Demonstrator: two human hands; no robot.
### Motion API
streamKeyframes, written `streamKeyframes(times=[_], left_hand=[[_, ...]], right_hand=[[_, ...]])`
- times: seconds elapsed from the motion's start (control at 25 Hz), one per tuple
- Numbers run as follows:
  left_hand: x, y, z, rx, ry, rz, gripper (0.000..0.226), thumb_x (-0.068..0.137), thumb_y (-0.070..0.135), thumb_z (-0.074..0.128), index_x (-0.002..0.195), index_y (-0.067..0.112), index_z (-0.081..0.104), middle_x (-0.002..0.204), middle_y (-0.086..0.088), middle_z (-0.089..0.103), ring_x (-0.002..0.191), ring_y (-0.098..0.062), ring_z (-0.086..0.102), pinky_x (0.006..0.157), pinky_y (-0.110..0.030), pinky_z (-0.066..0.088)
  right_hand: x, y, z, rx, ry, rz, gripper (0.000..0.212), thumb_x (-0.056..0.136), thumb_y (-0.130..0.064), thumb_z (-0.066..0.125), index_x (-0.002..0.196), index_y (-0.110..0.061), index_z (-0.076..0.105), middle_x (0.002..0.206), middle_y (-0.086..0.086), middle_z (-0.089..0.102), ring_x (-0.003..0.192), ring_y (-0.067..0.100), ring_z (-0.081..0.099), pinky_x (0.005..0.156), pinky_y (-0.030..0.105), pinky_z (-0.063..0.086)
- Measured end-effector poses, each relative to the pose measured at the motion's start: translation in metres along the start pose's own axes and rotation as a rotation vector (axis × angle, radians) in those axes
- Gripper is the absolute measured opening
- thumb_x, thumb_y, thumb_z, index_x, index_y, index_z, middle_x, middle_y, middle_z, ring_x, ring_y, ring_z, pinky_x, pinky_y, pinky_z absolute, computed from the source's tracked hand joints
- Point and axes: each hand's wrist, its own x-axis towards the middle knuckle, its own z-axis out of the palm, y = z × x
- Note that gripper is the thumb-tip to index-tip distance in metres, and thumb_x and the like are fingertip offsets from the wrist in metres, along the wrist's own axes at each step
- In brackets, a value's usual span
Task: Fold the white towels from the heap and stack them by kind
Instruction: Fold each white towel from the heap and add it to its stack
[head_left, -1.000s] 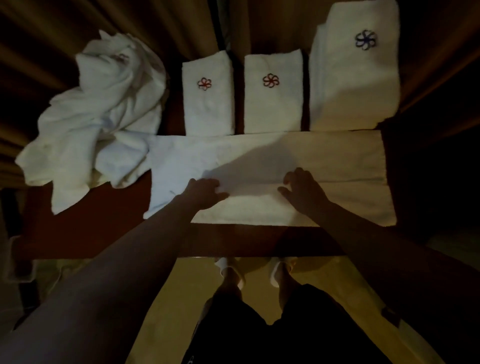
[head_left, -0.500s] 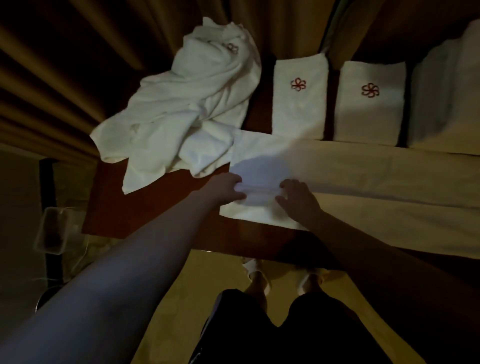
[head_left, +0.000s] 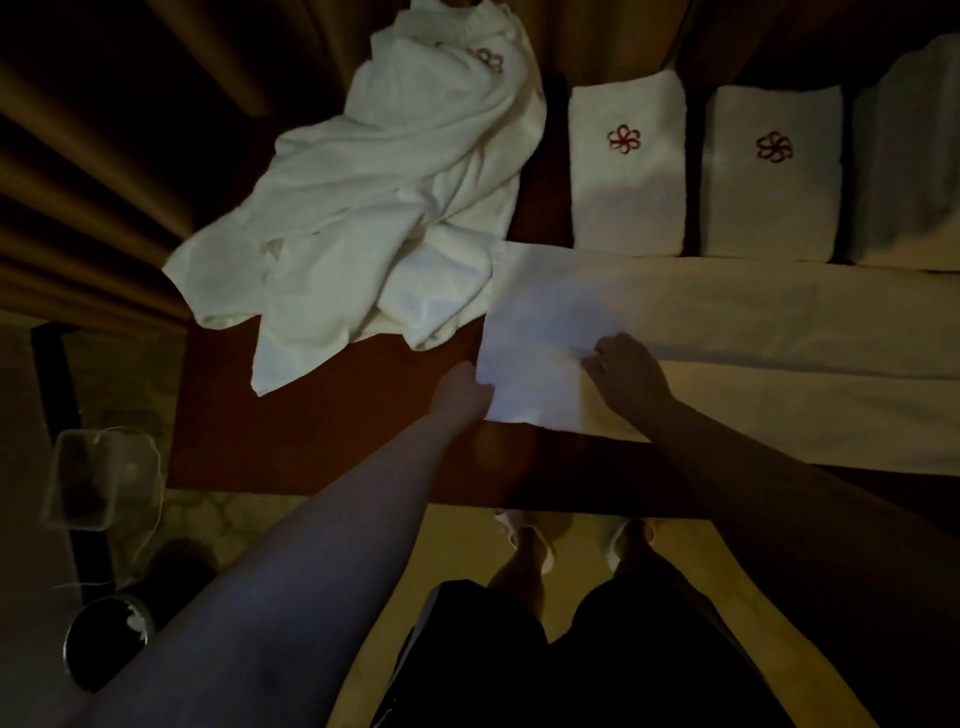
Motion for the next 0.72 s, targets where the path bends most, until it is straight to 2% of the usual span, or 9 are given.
streamKeyframes(times=[0.16,0.28,0.36,0.4,0.48,0.56,0.6,0.72], left_hand=[[-0.006,0.0,0.006,0.008,0.051,0.045,0.015,0.088,0.019,0.054,0.091,0.004,0.057,0.1,-0.014,0.062,0.092,-0.027,0.06,0.066,-0.025,0.036],[-0.009,-0.004,0.01,0.119,0.12,0.073,0.021,0.087,0.019,0.054,0.095,0.0,0.057,0.103,-0.017,0.061,0.094,-0.032,0.058,0.067,-0.028,0.036],[-0.014,-0.005,0.014,0.291,0.226,0.109,0.027,0.084,0.018,0.056,0.105,0.003,0.052,0.109,-0.016,0.055,0.1,-0.032,0.053,0.073,-0.034,0.037],[-0.016,-0.005,0.016,0.427,0.311,0.168,0.033,0.081,0.017,0.057,0.111,0.005,0.049,0.112,-0.014,0.052,0.102,-0.03,0.05,0.076,-0.036,0.037],[-0.016,-0.002,0.019,0.658,0.383,0.382,0.042,0.078,0.012,0.058,0.118,0.01,0.047,0.117,-0.012,0.048,0.104,-0.029,0.047,0.077,-0.036,0.037],[-0.014,-0.002,0.023,0.747,0.261,0.601,0.041,0.079,0.012,0.056,0.119,0.013,0.048,0.12,-0.011,0.048,0.107,-0.031,0.047,0.078,-0.038,0.037],[-0.014,-0.003,0.025,0.764,0.199,0.643,0.04,0.082,0.016,0.055,0.121,0.014,0.048,0.122,-0.011,0.047,0.109,-0.031,0.047,0.079,-0.038,0.039],[-0.014,-0.006,0.027,0.76,0.147,0.593,0.041,0.089,0.031,0.053,0.125,0.014,0.045,0.125,-0.012,0.043,0.112,-0.03,0.044,0.079,-0.038,0.042]], right_hand=[[0.003,-0.01,0.005,-0.06,0.016,0.011,0.02,0.094,-0.021,0.052,0.098,-0.003,0.055,0.101,0.022,0.055,0.099,0.038,0.052,0.079,0.043,0.042],[-0.002,-0.017,0.006,-0.067,0.1,0.055,0.031,0.086,-0.018,0.063,0.11,-0.004,0.049,0.114,0.02,0.046,0.108,0.036,0.044,0.08,0.044,0.045],[-0.007,-0.018,0.002,-0.109,0.181,0.059,0.036,0.082,-0.018,0.066,0.11,-0.004,0.051,0.115,0.021,0.046,0.108,0.037,0.045,0.075,0.044,0.048],[-0.008,-0.017,0.002,-0.156,0.188,-0.004,0.031,0.081,-0.018,0.066,0.106,-0.003,0.054,0.11,0.021,0.049,0.103,0.038,0.048,0.074,0.044,0.047],[-0.012,-0.013,0.003,-0.169,0.103,-0.138,0.02,0.083,-0.019,0.064,0.095,-0.004,0.058,0.099,0.019,0.055,0.096,0.037,0.053,0.074,0.043,0.044],[-0.019,-0.01,0.007,-0.113,-0.022,-0.162,0.023,0.085,-0.023,0.065,0.097,-0.005,0.059,0.102,0.016,0.055,0.1,0.034,0.052,0.076,0.041,0.043],[-0.021,-0.008,0.009,-0.113,-0.054,-0.152,0.026,0.085,-0.026,0.065,0.101,-0.006,0.058,0.106,0.014,0.054,0.102,0.031,0.05,0.077,0.039,0.043],[-0.026,-0.003,0.01,-0.123,-0.109,-0.161,0.031,0.085,-0.031,0.065,0.104,-0.009,0.056,0.109,0.01,0.052,0.105,0.027,0.048,0.077,0.036,0.041]])
